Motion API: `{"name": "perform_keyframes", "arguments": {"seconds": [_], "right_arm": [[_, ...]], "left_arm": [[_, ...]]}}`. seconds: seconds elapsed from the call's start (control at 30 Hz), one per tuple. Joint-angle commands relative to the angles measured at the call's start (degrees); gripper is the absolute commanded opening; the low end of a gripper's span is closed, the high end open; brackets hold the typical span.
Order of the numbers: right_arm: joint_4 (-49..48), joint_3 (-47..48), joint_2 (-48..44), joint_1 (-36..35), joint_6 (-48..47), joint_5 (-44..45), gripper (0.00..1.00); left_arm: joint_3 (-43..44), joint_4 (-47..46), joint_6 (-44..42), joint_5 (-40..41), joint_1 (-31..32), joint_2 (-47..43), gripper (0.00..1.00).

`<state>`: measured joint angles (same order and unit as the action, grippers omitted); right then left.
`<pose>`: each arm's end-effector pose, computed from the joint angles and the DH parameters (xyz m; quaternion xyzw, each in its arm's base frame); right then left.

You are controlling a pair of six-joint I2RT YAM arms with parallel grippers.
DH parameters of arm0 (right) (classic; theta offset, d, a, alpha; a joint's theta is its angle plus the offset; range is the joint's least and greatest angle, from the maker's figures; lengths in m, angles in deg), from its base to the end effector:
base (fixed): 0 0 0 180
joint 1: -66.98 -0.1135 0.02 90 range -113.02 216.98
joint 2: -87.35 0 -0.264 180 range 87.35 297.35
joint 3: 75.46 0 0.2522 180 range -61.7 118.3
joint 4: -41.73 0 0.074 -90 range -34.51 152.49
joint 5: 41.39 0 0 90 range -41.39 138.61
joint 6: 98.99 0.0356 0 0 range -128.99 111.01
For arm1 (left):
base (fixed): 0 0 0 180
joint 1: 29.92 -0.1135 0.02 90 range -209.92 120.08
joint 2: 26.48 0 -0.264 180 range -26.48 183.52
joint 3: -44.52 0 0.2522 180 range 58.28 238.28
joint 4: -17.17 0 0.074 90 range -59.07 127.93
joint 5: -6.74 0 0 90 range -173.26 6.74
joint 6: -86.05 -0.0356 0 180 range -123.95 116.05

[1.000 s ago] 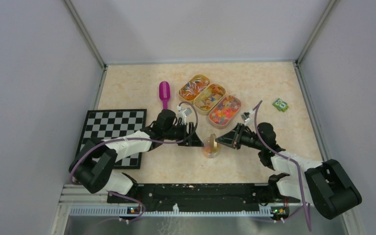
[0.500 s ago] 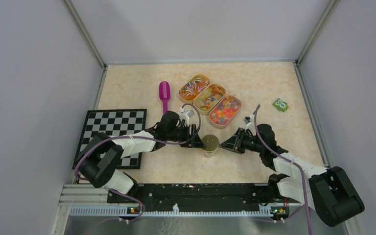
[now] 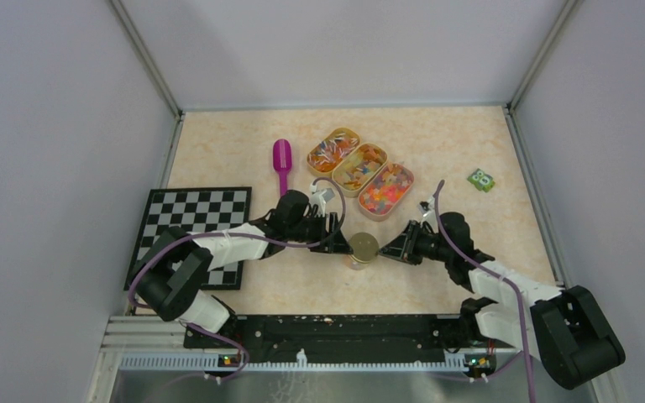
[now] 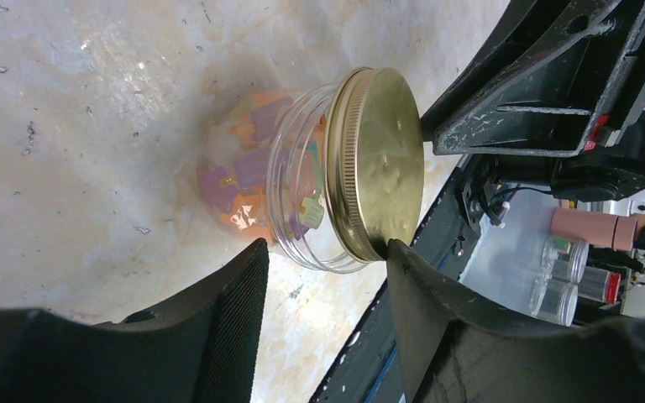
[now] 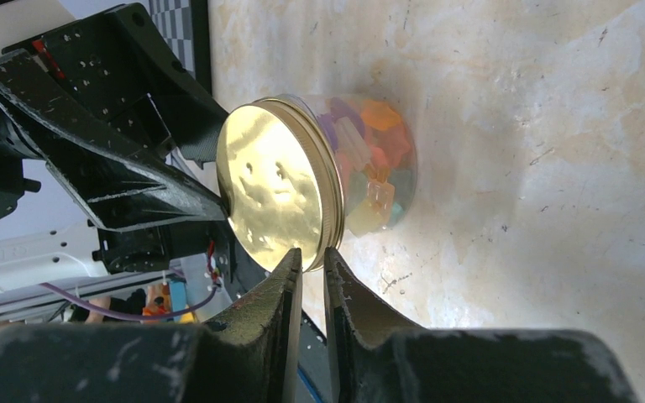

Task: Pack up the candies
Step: Close the bottle lid on the packing bottle.

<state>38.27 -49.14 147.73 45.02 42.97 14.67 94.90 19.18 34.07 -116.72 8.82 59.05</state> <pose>0.1665 0.0886 0.1491 0.0753 0.8399 0.4875 0.2262 0.2126 -0.1957 0.1689 0.1335 0.8568 -0.4667 0.1740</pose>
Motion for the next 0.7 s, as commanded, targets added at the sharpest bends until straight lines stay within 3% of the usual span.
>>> {"name": "perform_keyframes", "arguments": {"seconds": [0.0, 0.67], "right_arm": [[-0.36, 3.48, -0.47, 0.25, -1.95, 0.93, 0.18], [-3.27, 5.10, 4.43, -0.81, -2.53, -1.32, 0.20]], "left_arm": [[2.23, 0.06, -1.99, 0.79, 0.24, 0.07, 0.59], [3.21, 1.91, -3.76, 1.39, 0.20, -0.35, 0.59]]}}
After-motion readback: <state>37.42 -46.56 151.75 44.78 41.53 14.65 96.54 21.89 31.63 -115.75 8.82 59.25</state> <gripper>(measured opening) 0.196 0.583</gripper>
